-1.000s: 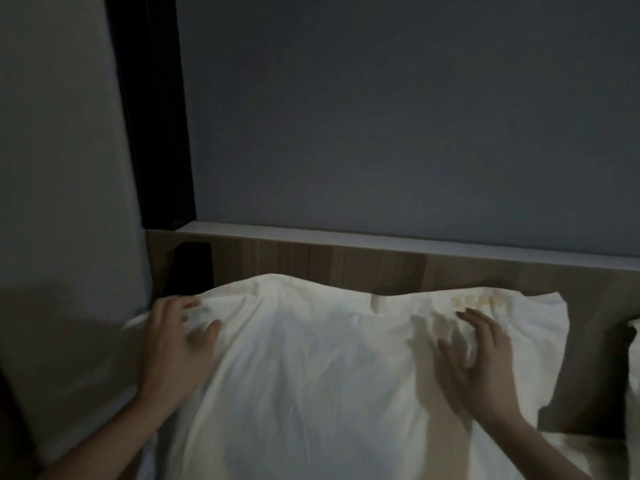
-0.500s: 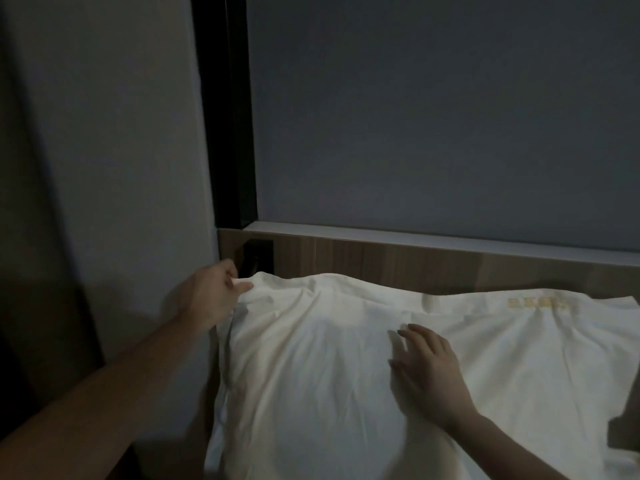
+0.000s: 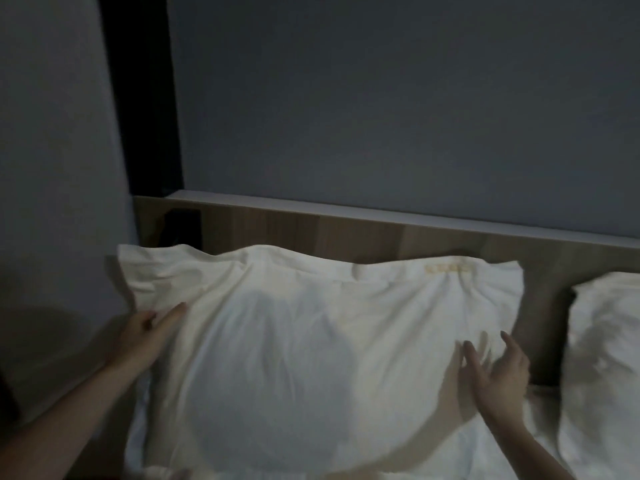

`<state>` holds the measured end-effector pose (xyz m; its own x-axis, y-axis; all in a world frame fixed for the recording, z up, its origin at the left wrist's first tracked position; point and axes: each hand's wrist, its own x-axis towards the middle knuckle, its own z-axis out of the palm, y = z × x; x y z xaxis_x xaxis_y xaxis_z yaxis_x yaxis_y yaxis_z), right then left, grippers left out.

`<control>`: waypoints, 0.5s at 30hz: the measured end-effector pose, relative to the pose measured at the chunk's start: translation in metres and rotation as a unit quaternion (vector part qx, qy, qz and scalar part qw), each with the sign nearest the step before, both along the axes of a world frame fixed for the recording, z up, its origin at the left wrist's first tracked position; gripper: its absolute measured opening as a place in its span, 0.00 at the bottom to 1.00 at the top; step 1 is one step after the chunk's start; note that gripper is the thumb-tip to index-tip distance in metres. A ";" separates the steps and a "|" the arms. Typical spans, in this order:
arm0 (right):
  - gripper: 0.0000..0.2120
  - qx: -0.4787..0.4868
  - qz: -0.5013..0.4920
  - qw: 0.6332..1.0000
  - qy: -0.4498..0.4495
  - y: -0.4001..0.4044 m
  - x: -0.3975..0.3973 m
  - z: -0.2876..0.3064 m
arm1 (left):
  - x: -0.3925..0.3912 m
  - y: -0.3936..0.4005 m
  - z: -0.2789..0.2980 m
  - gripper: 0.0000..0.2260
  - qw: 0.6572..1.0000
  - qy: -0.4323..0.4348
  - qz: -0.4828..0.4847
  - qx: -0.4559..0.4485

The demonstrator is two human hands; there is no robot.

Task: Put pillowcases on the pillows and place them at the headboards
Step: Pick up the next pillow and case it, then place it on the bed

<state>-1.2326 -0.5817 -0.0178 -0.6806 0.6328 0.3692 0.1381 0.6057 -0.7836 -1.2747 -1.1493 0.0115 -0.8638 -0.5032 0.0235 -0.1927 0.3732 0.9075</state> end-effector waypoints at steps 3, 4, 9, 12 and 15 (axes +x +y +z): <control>0.51 -0.106 0.011 0.992 -0.073 0.037 -0.010 -0.011 | 0.001 0.023 0.001 0.31 0.998 -0.005 -0.033 0.053; 0.50 -0.147 0.021 0.985 -0.090 0.042 -0.014 -0.013 | 0.000 0.027 0.000 0.28 0.998 -0.011 -0.027 0.057; 0.26 -0.286 0.093 0.950 -0.079 0.025 -0.027 -0.015 | 0.000 0.034 0.001 0.34 0.999 -0.029 -0.005 0.046; 0.14 -0.278 0.090 0.956 -0.016 0.019 -0.025 -0.007 | -0.001 0.047 0.011 0.27 1.000 -0.015 0.006 -0.019; 0.21 -0.268 0.038 0.961 0.052 0.030 -0.022 0.007 | -0.002 0.060 0.029 0.23 0.999 0.012 0.014 -0.039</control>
